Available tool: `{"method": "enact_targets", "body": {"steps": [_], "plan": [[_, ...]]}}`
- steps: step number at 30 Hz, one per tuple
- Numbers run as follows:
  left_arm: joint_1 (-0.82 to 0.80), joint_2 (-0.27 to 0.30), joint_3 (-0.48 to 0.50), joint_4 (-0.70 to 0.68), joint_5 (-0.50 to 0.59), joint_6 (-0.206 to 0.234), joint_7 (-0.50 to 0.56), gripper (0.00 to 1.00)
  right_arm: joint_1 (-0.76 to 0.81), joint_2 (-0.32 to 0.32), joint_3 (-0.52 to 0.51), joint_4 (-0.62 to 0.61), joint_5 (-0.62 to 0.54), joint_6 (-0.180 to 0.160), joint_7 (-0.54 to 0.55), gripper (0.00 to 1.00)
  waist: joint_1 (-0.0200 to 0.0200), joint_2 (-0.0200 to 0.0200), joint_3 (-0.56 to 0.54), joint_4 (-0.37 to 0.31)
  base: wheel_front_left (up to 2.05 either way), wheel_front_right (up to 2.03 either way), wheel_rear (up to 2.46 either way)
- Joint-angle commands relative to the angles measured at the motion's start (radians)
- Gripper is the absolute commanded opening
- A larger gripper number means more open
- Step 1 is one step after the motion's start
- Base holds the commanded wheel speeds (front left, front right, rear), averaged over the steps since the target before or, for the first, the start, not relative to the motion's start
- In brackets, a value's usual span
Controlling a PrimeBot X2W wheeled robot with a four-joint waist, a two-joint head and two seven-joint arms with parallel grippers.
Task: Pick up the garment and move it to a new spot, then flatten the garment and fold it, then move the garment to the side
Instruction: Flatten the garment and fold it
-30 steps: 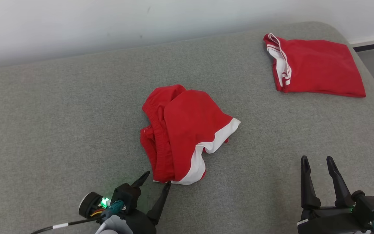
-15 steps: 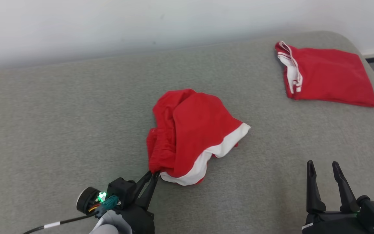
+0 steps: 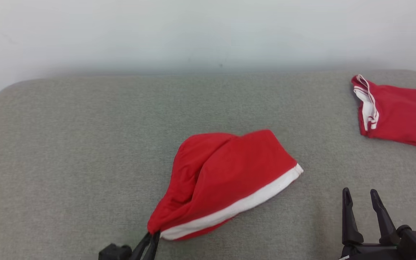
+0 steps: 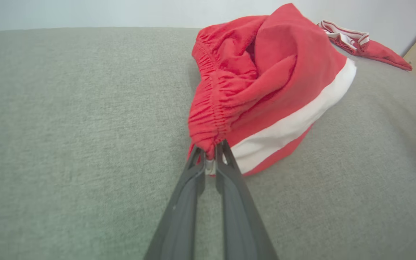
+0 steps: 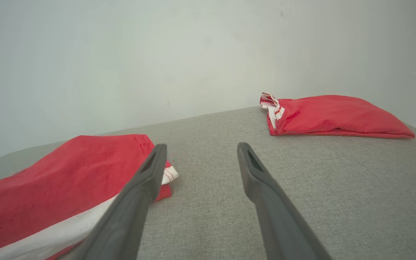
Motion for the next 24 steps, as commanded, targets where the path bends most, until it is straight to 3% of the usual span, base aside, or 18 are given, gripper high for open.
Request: {"method": "enact_targets", "body": {"steps": [1,10,11,12,24], "plan": [[0.027,0.0,0.006,-0.005,-0.016,0.008,-0.001,0.0,0.01,0.0,0.001,0.002,-0.006,-0.003,-0.005,1.0,0.0001,0.0,-0.022,0.024,0.0,0.0,0.0],[0.096,-0.018,0.021,0.03,-0.049,0.017,-0.004,0.03,0.02,0.0,0.004,0.014,-0.007,-0.003,-0.001,1.0,0.0001,0.0,-0.039,0.019,0.0,0.0,0.0],[0.09,-0.018,0.026,0.024,-0.043,0.021,-0.005,0.44,0.023,0.0,0.002,0.014,-0.007,-0.003,0.0,1.0,0.0001,0.0,-0.041,0.02,0.0,0.0,0.0],[0.084,-0.02,0.033,0.015,-0.036,0.024,-0.006,1.0,0.025,0.0,0.001,0.014,-0.007,-0.003,0.0,1.0,0.0001,0.0,-0.043,0.021,0.0,0.0,0.0],[0.137,-0.044,0.231,-0.224,0.086,0.049,-0.006,1.0,0.036,0.0,-0.006,0.013,-0.003,-0.003,0.0,1.0,0.0001,0.0,-0.062,0.023,0.0,0.0,0.0]]}}
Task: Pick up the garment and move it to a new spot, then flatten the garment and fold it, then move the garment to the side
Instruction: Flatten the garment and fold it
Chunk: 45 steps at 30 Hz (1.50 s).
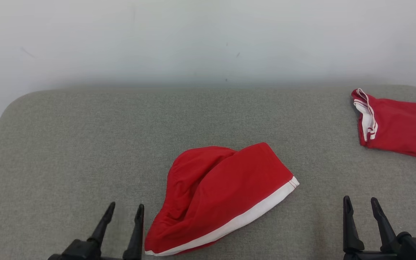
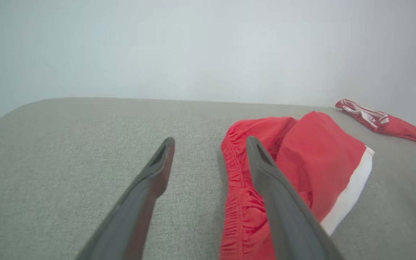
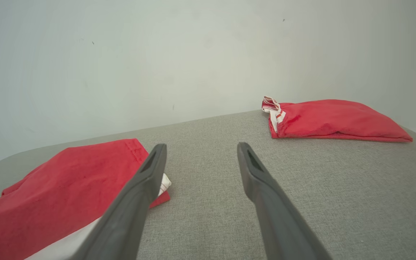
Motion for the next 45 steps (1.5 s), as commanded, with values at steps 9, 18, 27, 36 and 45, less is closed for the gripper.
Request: {"method": "enact_targets", "body": {"steps": [9,18,27,36,45], "plan": [[0.072,-0.016,0.195,-0.111,0.082,0.001,-0.003,1.0,0.02,0.0,-0.011,-0.009,-0.014,-0.003,0.001,1.0,0.0001,0.0,-0.019,-0.002,0.0,0.0,0.0],[0.155,-0.049,0.307,-0.156,0.129,-0.02,-0.003,1.0,0.037,0.0,-0.007,-0.025,-0.012,-0.003,0.007,1.0,0.0001,0.0,-0.029,0.004,0.0,0.0,0.0],[0.175,-0.098,0.341,-0.132,0.164,-0.06,-0.003,1.0,0.043,-0.001,0.003,-0.022,-0.008,-0.003,0.012,1.0,0.0001,0.0,-0.029,0.008,0.0,0.0,0.0],[0.125,-0.089,0.246,-0.081,0.198,-0.116,-0.003,1.0,-0.041,-0.047,0.037,0.004,0.002,-0.003,0.066,1.0,0.0001,0.0,-0.003,0.034,0.0,0.0,0.0],[0.067,-0.046,0.068,0.075,0.166,-0.131,-0.003,1.0,-0.171,-0.098,0.083,0.137,0.014,-0.003,0.095,1.0,0.0001,0.0,0.045,0.056,0.0,0.0,0.0]]}}
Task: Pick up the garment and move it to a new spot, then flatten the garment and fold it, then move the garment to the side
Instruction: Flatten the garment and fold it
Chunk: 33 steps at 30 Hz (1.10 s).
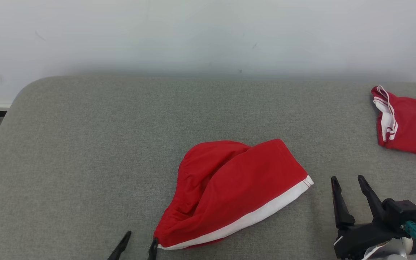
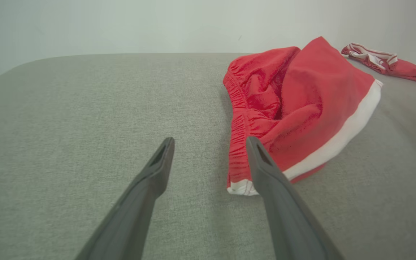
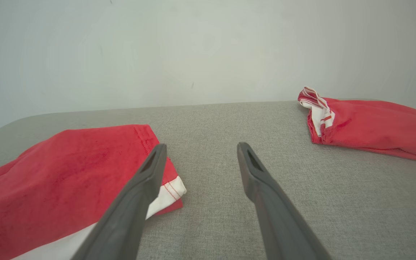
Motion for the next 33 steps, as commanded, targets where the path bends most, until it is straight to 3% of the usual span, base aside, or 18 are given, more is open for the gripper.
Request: {"method": "enact_targets", "body": {"steps": [1,24,25,26,27,28,29,33], "plan": [[-0.023,0.015,-0.046,0.035,-0.025,-0.001,-0.003,1.0,-0.031,-0.013,0.012,0.037,0.007,-0.003,0.001,1.0,-0.0001,-0.0001,0.02,0.011,0.0,0.0,0.0],[-0.24,0.084,-0.334,0.238,-0.154,0.0,-0.003,1.0,-0.248,-0.057,0.168,0.422,0.092,-0.003,-0.057,1.0,-0.0001,-0.0001,0.099,0.052,0.0,0.0,0.0],[-0.249,0.083,-0.342,0.24,-0.16,0.0,-0.003,0.95,-0.258,-0.056,0.177,0.435,0.101,-0.003,-0.061,1.0,-0.0001,-0.0001,0.102,0.054,0.0,0.0,0.0],[-0.255,0.082,-0.351,0.246,-0.165,0.0,-0.003,0.45,-0.266,-0.056,0.186,0.449,0.108,-0.003,-0.061,0.98,-0.0001,-0.0001,0.106,0.055,0.0,0.0,0.0],[-0.263,0.083,-0.36,0.25,-0.164,0.0,-0.003,0.13,-0.275,-0.055,0.194,0.458,0.118,-0.003,-0.064,0.51,-0.0001,-0.0001,0.11,0.056,0.0,0.0,0.0],[-0.272,0.084,-0.367,0.25,-0.166,0.0,-0.003,0.0,-0.285,-0.056,0.2,0.468,0.123,-0.003,-0.066,0.37,-0.0001,-0.0001,0.113,0.057,0.0,0.0,0.0],[-0.277,0.084,-0.369,0.251,-0.171,0.0,-0.003,0.0,-0.291,-0.056,0.209,0.479,0.129,-0.003,-0.069,0.0,-0.0001,-0.0001,0.115,0.057,0.0,0.0,0.0],[-0.284,0.079,-0.377,0.248,-0.181,0.0,-0.003,0.0,-0.305,-0.055,0.23,0.501,0.153,-0.003,-0.085,0.0,-0.0001,-0.0001,0.116,0.059,0.0,0.0,0.0]]}}
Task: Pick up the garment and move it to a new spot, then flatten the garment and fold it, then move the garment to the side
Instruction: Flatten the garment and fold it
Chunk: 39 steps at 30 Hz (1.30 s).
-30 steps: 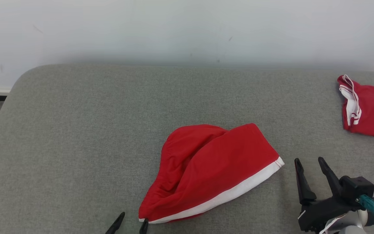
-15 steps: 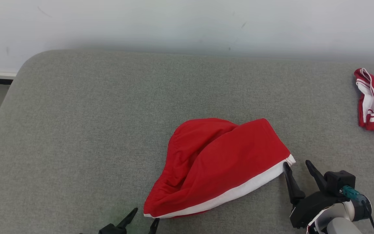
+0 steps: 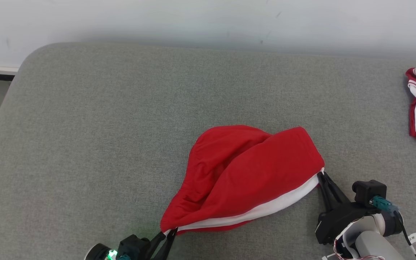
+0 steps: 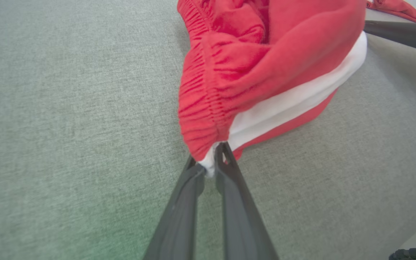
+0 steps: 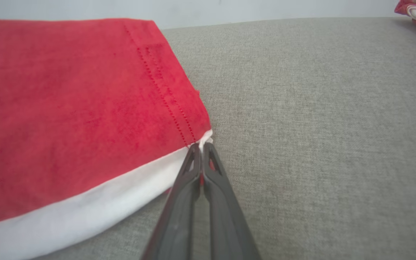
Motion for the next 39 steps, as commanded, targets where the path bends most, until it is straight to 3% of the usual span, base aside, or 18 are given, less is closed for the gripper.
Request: {"method": "enact_targets", "body": {"steps": [1,10,20,25,30,39], "plan": [[-0.002,-0.004,-0.001,-0.006,-0.005,0.002,-0.003,0.0,0.0,-0.006,0.005,0.0,0.009,-0.003,-0.012,0.0,-0.0002,-0.0001,-0.008,0.0,0.0,0.0,0.0],[0.063,-0.01,0.078,-0.119,0.001,0.002,-0.003,0.0,0.098,-0.02,-0.005,-0.149,0.016,-0.003,-0.024,0.0,-0.0002,-0.0001,-0.055,-0.022,0.0,0.0,0.0],[-0.083,0.076,0.081,-0.216,-0.013,0.002,0.002,0.0,0.013,-0.03,-0.005,-0.3,0.061,-0.003,-0.014,0.0,-0.0002,-0.0001,-0.06,-0.063,0.0,0.0,0.0],[-0.375,0.17,-0.008,-0.263,-0.104,0.002,0.101,0.0,-0.194,-0.049,-0.011,-0.329,0.097,-0.003,0.051,0.0,-0.0002,-0.0001,0.018,-0.08,0.0,0.0,0.0],[-0.678,0.225,-0.043,-0.265,-0.226,0.002,0.197,0.0,-0.46,-0.055,-0.019,-0.314,0.112,-0.003,0.119,0.0,-0.0002,-0.0001,0.149,-0.104,0.0,0.0,0.0],[-1.182,0.259,-0.072,-0.135,-0.404,0.002,0.34,0.0,-0.977,-0.049,-0.072,-0.189,0.137,-0.003,0.241,0.0,-0.0002,-0.0001,0.368,-0.146,0.0,0.0,0.0]]}}
